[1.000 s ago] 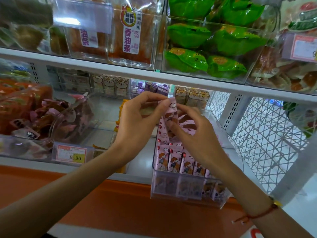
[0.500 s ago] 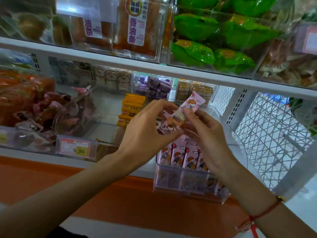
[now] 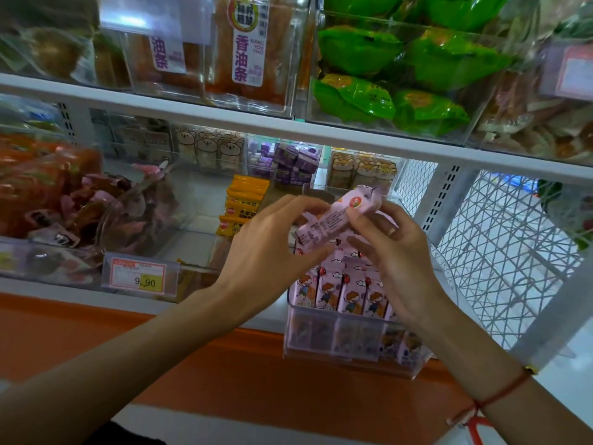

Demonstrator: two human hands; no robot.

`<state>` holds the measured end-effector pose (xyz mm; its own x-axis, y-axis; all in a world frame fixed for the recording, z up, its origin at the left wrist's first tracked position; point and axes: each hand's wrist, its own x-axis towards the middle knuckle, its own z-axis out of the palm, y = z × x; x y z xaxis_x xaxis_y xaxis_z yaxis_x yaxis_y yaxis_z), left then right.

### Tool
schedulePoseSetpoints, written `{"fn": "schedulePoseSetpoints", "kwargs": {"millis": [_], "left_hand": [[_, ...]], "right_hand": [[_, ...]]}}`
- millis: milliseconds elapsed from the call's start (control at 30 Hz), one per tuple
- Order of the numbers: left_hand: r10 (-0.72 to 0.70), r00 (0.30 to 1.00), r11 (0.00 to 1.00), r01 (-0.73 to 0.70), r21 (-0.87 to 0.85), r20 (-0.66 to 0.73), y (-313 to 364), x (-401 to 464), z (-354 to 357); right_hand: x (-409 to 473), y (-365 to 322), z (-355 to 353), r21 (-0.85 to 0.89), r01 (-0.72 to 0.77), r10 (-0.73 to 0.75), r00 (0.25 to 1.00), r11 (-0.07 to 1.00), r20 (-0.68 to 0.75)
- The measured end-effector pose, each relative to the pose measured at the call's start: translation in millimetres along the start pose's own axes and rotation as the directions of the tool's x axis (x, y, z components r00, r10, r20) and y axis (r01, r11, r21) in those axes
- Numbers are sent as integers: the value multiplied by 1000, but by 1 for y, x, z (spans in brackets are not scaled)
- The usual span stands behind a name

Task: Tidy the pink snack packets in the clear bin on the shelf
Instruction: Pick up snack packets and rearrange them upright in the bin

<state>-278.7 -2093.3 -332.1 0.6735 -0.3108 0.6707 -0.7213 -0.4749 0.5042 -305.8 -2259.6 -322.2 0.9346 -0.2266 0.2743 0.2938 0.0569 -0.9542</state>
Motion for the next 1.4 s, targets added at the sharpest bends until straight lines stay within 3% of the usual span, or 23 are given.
{"fn": "schedulePoseSetpoints", "kwargs": {"millis": [100,200,333,467,633,733,833,1000,1133,1267,1400], "left_hand": [[-33,999,998,33,-46,0,-2,2,0],[-105,990,962,124,-242,90,0,5,-3],[-239,926,801,358,-480,293,8,7,-5],[-370,832,652,549,-523,413,9,5,-4],[-309,887,723,453,-521,343,9,6,-6],[-208,960,910,260,-324,187,6,8,-8],[-153,986,967,162,-194,63,1,8,-11],[-122,991,979,130,-159,56,-7,8,-9],[-118,991,978,126,-168,61,-7,8,-7],[-294,953,846,292,-445,67,0,10,-8],[-423,899,743,418,-523,117,1,9,-6]], "right_hand": [[0,-1,0,-82,49,-48,999,995,14],[0,-4,-1,-104,33,-26,998,994,61],[2,-4,-4,-123,-41,47,998,992,40],[5,-2,-6,-106,-94,96,995,990,17],[4,-4,-6,-103,-37,45,996,994,77],[2,-6,-5,-125,95,-77,986,988,145],[0,-10,-5,-92,200,-184,970,975,157],[-2,-9,-5,-125,302,-272,938,945,213],[-1,-9,-6,-113,294,-266,940,949,214],[-5,0,-1,-327,234,-144,950,915,278],[-11,6,9,-361,331,-264,938,872,223]]}}
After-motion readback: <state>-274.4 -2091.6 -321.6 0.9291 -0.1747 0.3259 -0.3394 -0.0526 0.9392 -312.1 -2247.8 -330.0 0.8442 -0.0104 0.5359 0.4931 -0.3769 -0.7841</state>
